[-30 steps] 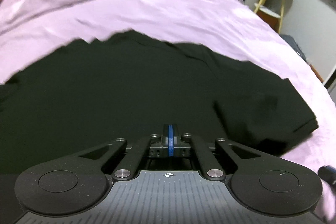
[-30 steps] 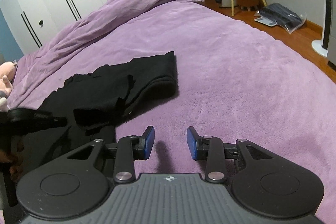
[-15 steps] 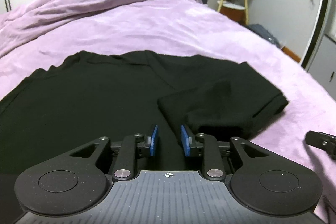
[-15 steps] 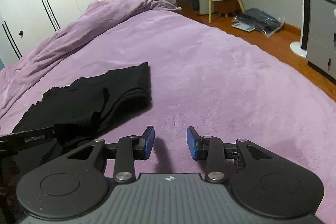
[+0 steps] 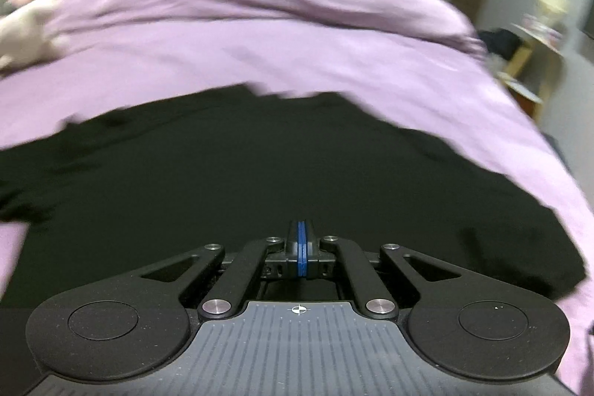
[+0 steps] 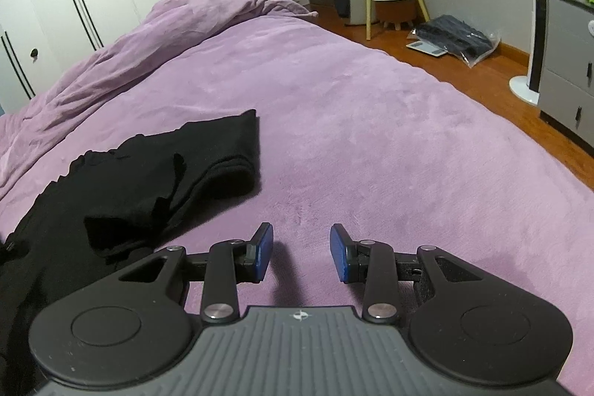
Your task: Fold small clothes
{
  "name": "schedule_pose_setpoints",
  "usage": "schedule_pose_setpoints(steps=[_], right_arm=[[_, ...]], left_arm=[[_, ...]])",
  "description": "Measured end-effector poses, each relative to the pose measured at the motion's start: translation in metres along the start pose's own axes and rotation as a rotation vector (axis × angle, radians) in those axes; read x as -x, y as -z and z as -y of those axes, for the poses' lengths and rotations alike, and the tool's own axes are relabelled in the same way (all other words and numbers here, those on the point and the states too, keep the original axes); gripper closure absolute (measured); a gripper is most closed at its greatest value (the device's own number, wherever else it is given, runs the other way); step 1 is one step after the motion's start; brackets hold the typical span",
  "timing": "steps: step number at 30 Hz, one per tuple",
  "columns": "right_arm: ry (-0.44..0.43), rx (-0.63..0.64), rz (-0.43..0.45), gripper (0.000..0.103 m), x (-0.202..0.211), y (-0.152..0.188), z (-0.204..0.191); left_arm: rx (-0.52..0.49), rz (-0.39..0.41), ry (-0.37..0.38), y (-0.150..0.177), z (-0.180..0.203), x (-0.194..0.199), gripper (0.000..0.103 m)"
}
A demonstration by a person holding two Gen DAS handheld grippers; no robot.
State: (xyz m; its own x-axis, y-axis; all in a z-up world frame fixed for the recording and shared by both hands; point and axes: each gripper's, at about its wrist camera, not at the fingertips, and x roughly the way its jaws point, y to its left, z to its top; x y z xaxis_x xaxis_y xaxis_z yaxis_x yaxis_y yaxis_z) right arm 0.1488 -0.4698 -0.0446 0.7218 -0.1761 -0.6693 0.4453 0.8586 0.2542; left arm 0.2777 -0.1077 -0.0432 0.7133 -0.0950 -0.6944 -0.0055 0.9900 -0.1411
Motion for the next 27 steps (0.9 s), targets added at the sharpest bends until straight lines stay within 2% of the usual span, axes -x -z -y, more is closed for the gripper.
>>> schedule_pose_setpoints(steps=[1,2,4,5,6,8,9,13,15,16,18,19,20,21,22,24,27], right_arm=[[-0.006,0.008,0.003,0.070,0.000,-0.002,-0.003],[-0.008,0.016,0.004,0.070,-0.001,-0.003,-0.006],[-0.007,0.028,0.002,0.070,-0.004,-0.004,-0.013],[-0.007,0.025,-0.001,0.070,-0.006,-0.003,-0.016],[-0.006,0.019,-0.004,0.070,-0.007,-0.003,-0.018],[0.013,0.016,-0.008,0.070,-0.008,0.000,-0.020],[0.024,0.018,-0.011,0.070,-0.009,0.001,-0.020],[0.022,0.009,-0.012,0.070,-0.008,0.003,-0.014],[0.017,0.005,-0.012,0.070,-0.007,0.002,-0.010],[0.015,0.004,-0.012,0.070,-0.008,0.002,-0.010],[0.010,0.005,-0.012,0.070,-0.008,0.002,-0.008],[0.009,0.006,-0.010,0.070,-0.008,0.003,-0.008],[0.009,0.008,-0.009,0.070,-0.008,0.004,-0.009],[0.011,0.012,-0.007,0.070,-0.008,0.004,-0.010],[0.013,0.014,-0.005,0.070,-0.008,0.005,-0.010],[0.017,0.016,-0.006,0.069,-0.008,0.005,-0.012],[0.011,0.015,-0.008,0.069,-0.006,0.002,-0.013]], left_arm=[[0.017,-0.003,-0.037,-0.001,-0.017,0.001,0.102],[0.024,-0.002,-0.042,-0.002,-0.028,0.003,0.101],[-0.007,-0.008,0.000,-0.002,-0.026,0.008,0.098],[-0.061,0.004,0.036,0.000,-0.014,0.013,0.087],[-0.129,0.025,0.060,0.005,0.002,0.019,0.065],[-0.291,0.080,0.111,0.017,0.044,0.027,0.046],[-0.348,0.100,0.135,0.022,0.062,0.027,0.049],[-0.491,0.119,0.215,0.043,0.126,0.017,0.048],[-0.571,0.109,0.197,0.053,0.151,0.006,0.048],[-0.609,0.118,0.164,0.056,0.161,-0.001,0.048],[-0.641,0.143,0.115,0.057,0.171,-0.014,0.054],[-0.625,0.140,0.101,0.054,0.173,-0.020,0.061],[-0.587,0.118,0.094,0.049,0.173,-0.027,0.084],[-0.526,0.075,0.096,0.044,0.170,-0.032,0.101],[-0.424,0.018,0.124,0.034,0.161,-0.039,0.100],[-0.262,-0.040,0.174,0.021,0.143,-0.049,0.102],[-0.211,-0.005,0.135,0.012,0.118,-0.046,0.102]])
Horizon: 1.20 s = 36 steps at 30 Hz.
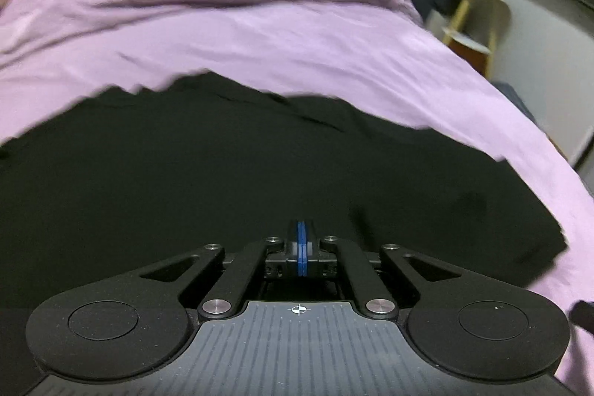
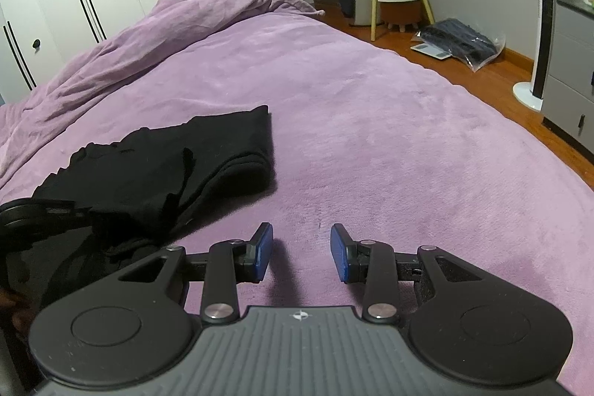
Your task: Fold small clothes
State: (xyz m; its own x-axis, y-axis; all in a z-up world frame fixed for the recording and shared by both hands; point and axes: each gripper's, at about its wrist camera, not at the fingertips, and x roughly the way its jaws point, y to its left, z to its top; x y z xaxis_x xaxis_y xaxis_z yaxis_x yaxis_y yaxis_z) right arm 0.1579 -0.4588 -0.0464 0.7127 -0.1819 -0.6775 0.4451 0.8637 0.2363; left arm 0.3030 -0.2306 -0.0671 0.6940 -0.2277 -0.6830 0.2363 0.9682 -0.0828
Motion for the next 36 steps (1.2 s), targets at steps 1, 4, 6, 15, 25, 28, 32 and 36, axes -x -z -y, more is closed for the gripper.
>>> schedule_pose_setpoints(steps=[1,4,6,15,25,28,32,36], right_arm=[[-0.010,-0.006,-0.001,0.070,0.000,-0.002,0.000],[-0.042,-0.029,-0.002,0.069,-0.002,-0.009,-0.002],[-0.046,-0.034,-0.001,0.069,-0.005,-0.012,-0.006],[-0.205,-0.077,-0.035,0.070,-0.002,-0.021,-0.020],[-0.468,-0.450,-0.245,0.071,-0.061,-0.020,-0.033],[-0.436,-0.494,-0.276,0.086,-0.077,-0.021,-0.043],[-0.366,-0.464,-0.272,0.095,-0.083,-0.027,-0.059],[-0.337,-0.410,-0.225,0.103,-0.077,-0.028,-0.076]], left_arm=[[0.010,0.017,-0.018,0.000,-0.012,0.005,0.102],[0.045,0.045,-0.068,-0.002,-0.042,0.019,0.102],[-0.005,0.088,-0.031,-0.004,-0.039,0.030,0.102],[0.004,0.024,0.001,0.001,-0.028,0.039,0.071],[0.143,-0.010,-0.244,0.031,-0.143,0.095,0.057],[0.182,-0.033,-0.242,0.039,-0.169,0.101,0.057],[0.218,-0.054,-0.258,0.051,-0.194,0.114,0.057],[0.262,-0.056,-0.280,0.060,-0.211,0.127,0.057]])
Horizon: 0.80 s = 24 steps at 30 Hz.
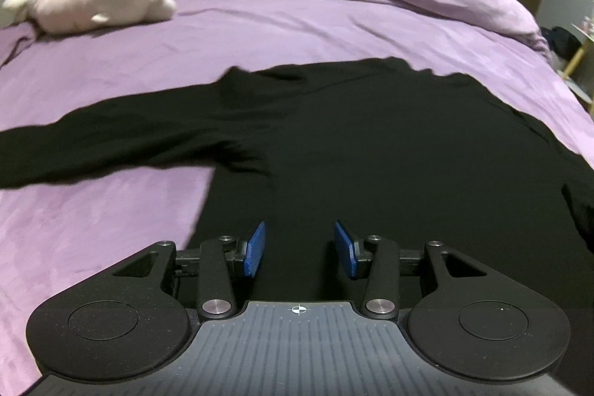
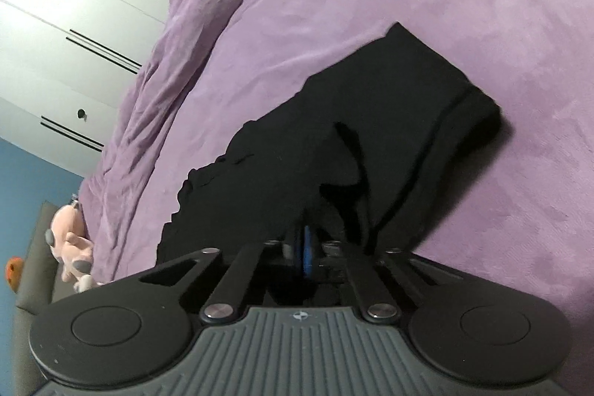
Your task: Fold small clothes
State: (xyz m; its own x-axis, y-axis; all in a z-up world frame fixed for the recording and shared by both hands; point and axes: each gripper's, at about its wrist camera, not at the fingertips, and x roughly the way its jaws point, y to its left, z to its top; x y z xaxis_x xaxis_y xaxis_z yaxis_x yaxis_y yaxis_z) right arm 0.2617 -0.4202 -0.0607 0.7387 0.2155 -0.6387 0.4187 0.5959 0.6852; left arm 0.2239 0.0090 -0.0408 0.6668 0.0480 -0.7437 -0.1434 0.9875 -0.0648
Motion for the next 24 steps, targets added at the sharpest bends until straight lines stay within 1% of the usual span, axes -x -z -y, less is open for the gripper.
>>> schedule_pose_setpoints(steps=[2,3,5,6,7,9,10,11,12,13,15,19,21,24], right_arm=[[0.002,0.063,0.015,0.103,-0.002,0.006,-0.016],[-0.020,0.139,0.015,0.103,-0.003,0.012,-0.032],[-0.100,0.277,-0.022,0.103,-0.002,0.027,-0.060],[-0.112,0.312,-0.026,0.103,0.000,0.033,-0.068],[-0.089,0.321,-0.015,0.103,0.002,0.035,-0.071],[-0.001,0.256,0.011,0.096,0.008,0.029,-0.056],[0.023,0.207,0.023,0.092,0.013,0.025,-0.044],[0.037,0.151,0.030,0.083,0.019,0.022,-0.030],[0.040,0.101,0.029,0.079,0.023,0.020,-0.017],[0.037,0.069,0.023,0.073,0.025,0.020,-0.009],[0.035,0.020,0.013,0.072,0.024,0.021,0.003],[0.014,-0.071,-0.001,0.072,0.007,0.014,0.013],[0.009,-0.088,0.004,0.072,0.002,0.011,0.014],[0.020,-0.108,0.002,0.072,-0.007,0.008,0.012]], left_arm=[[0.017,0.003,-0.026,0.000,-0.007,0.003,0.057],[0.021,0.005,-0.032,0.000,-0.010,0.001,0.057],[0.035,0.005,-0.026,0.000,-0.013,0.002,0.057],[0.038,0.002,-0.014,-0.001,-0.013,0.001,0.057],[0.035,-0.002,-0.005,-0.001,-0.012,0.001,0.057],[0.024,0.000,0.001,0.000,-0.010,0.004,0.056],[0.018,0.003,0.008,0.000,-0.010,0.004,0.055],[0.013,0.005,0.012,0.001,-0.009,0.005,0.054],[0.012,0.004,0.012,0.002,-0.008,0.004,0.053],[0.012,-0.001,0.010,0.003,-0.007,0.003,0.053],[0.010,-0.013,0.006,0.004,-0.002,-0.001,0.053],[-0.013,-0.028,0.007,0.006,0.008,-0.003,0.053],[-0.030,-0.021,0.009,0.007,0.010,-0.001,0.052],[-0.018,-0.027,0.011,0.005,0.007,-0.002,0.052]])
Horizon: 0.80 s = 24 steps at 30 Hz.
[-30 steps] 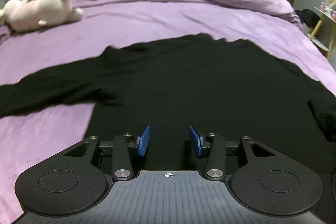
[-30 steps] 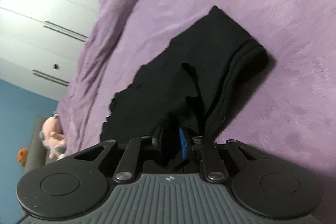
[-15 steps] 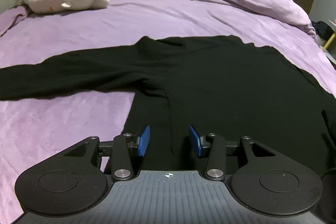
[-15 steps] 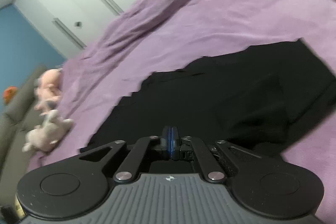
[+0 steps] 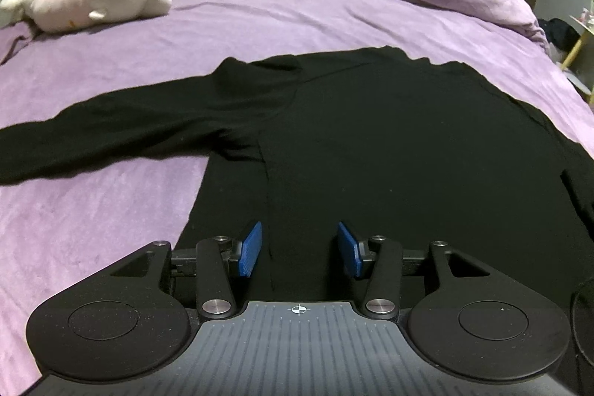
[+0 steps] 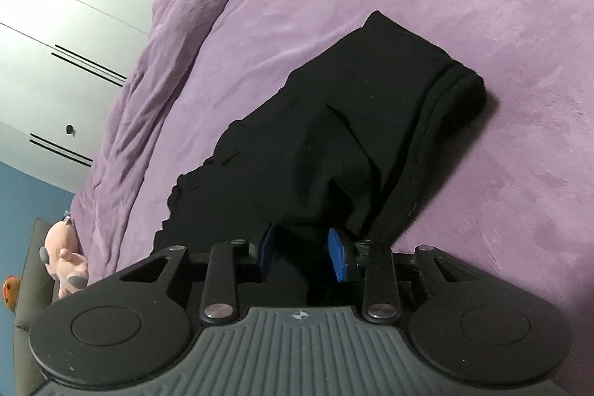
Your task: Fold small clothes
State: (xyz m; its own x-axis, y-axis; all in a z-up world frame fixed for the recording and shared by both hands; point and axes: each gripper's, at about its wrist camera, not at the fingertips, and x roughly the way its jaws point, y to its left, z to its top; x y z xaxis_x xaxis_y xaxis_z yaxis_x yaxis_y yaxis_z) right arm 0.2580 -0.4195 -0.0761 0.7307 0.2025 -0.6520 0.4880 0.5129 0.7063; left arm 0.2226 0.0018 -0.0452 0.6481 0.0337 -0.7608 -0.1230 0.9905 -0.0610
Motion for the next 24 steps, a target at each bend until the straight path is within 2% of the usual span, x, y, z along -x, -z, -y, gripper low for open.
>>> schedule_pose_setpoints(steps=[4,9,12,13,15,17,20,22,23,24], right_arm=[[0.013,-0.008,0.009,0.072,0.010,0.000,0.000],[0.026,0.024,0.035,0.062,0.011,0.004,-0.001],[0.009,-0.006,0.049,0.061,0.007,-0.002,0.001],[0.001,-0.012,0.044,0.063,0.004,-0.003,0.000],[-0.029,-0.007,0.031,0.097,-0.001,-0.002,-0.006],[-0.055,0.159,0.038,0.098,-0.001,0.009,-0.037],[-0.148,0.540,-0.001,0.097,0.000,0.050,-0.100],[-0.202,0.673,-0.101,0.090,-0.005,0.075,-0.123],[-0.205,0.708,-0.142,0.078,-0.008,0.086,-0.127],[-0.205,0.724,-0.148,0.074,-0.007,0.093,-0.127]], left_arm=[[0.019,-0.005,0.010,-0.001,-0.005,0.001,0.052],[0.009,-0.009,0.019,0.001,-0.006,0.001,0.052],[0.005,-0.010,0.023,0.001,-0.006,0.002,0.052],[0.003,-0.010,0.024,0.001,-0.006,0.002,0.052],[0.004,-0.014,0.022,0.001,-0.007,0.001,0.052],[0.003,-0.008,0.030,-0.001,-0.006,0.002,0.052],[-0.017,0.017,0.053,-0.005,0.000,0.004,0.052],[-0.030,0.024,0.061,-0.009,0.006,0.005,0.052],[-0.035,0.027,0.073,-0.011,0.009,0.005,0.052],[-0.036,0.029,0.092,-0.013,0.010,0.005,0.052]])
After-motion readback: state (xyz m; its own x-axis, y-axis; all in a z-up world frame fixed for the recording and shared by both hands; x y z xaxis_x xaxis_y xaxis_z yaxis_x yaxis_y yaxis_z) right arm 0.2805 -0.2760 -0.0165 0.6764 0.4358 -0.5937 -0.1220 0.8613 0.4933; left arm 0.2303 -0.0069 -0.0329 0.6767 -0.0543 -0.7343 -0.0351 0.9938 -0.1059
